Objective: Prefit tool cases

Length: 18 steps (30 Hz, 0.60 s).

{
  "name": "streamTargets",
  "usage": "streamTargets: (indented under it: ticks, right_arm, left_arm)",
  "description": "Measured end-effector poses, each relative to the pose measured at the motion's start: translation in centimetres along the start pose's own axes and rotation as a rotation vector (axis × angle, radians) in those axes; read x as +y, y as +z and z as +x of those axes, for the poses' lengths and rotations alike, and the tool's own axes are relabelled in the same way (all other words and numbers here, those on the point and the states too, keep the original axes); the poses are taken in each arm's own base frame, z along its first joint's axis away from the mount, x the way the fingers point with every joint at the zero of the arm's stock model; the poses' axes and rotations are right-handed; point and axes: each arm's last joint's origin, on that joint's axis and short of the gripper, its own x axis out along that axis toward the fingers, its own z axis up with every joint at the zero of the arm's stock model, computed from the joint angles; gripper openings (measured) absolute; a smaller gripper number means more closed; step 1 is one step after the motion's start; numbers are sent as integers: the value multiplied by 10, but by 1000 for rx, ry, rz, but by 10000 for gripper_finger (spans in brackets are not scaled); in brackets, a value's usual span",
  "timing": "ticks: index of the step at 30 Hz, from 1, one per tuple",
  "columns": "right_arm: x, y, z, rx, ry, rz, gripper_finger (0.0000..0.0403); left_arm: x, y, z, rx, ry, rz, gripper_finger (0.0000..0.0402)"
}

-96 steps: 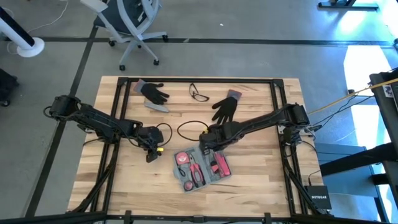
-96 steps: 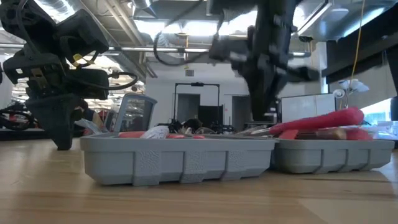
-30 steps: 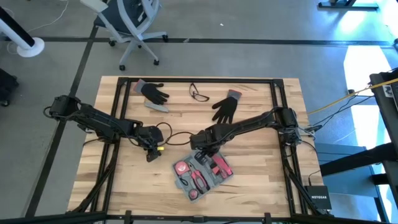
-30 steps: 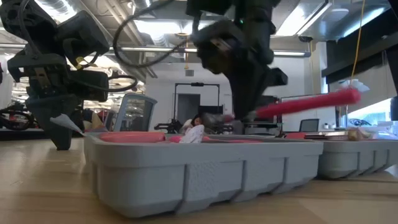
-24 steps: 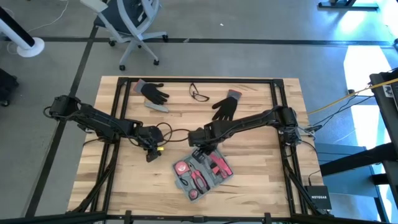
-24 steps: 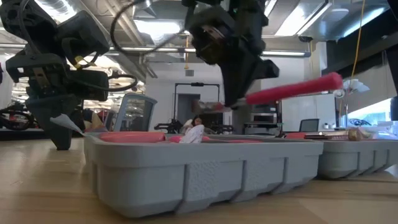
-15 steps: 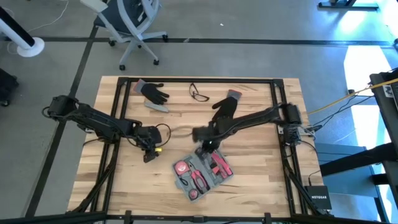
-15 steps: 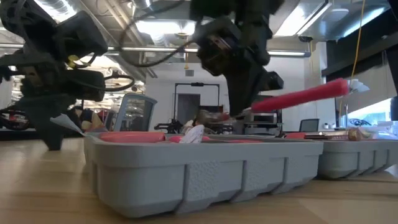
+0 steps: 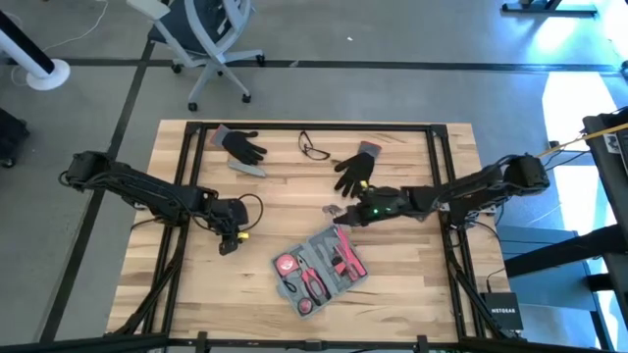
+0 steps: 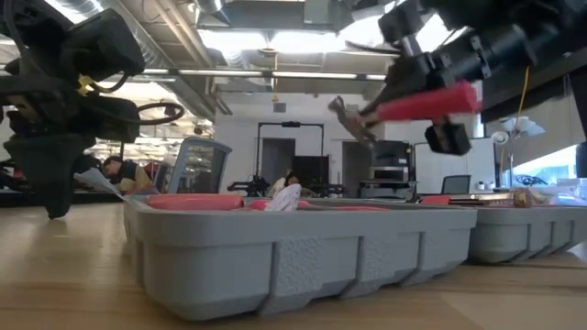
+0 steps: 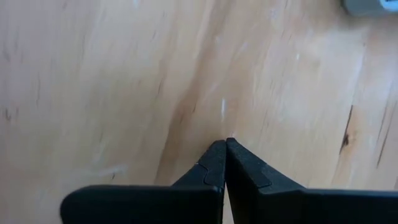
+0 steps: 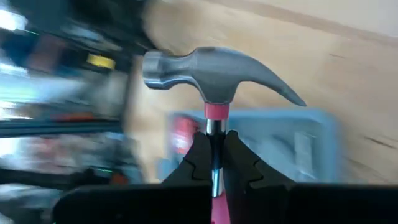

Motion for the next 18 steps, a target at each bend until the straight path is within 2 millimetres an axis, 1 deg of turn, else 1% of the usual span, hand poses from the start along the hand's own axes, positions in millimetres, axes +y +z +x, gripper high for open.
streamTargets:
  ticks: [1, 2, 6, 9, 12, 15, 18]
  right_arm:
    - [-5, -1, -2, -33, 50, 15, 6]
    - [-12, -2, -3, -60, 64, 34, 6]
    - [-54, -9, -10, -162, -41, 69, 5]
    - [-66, -7, -20, -224, 50, 89, 5]
    - [-99, -13, -30, -201, -60, 146, 4]
    - [-99, -10, -39, -229, 45, 155, 4]
    - [-111, -11, -43, -133, 15, 161, 4]
  left_arm:
    - [0, 0, 0, -1, 1, -22, 0]
    - [0, 0, 0, -3, 0, -37, 0]
    - [1, 0, 0, -2, 1, -112, 0]
    - [1, 0, 0, -2, 0, -163, 0]
    - [1, 1, 0, -3, -1, -208, 0]
    - [0, 1, 0, -1, -7, -275, 0]
    - [0, 1, 0, -6, -10, -320, 0]
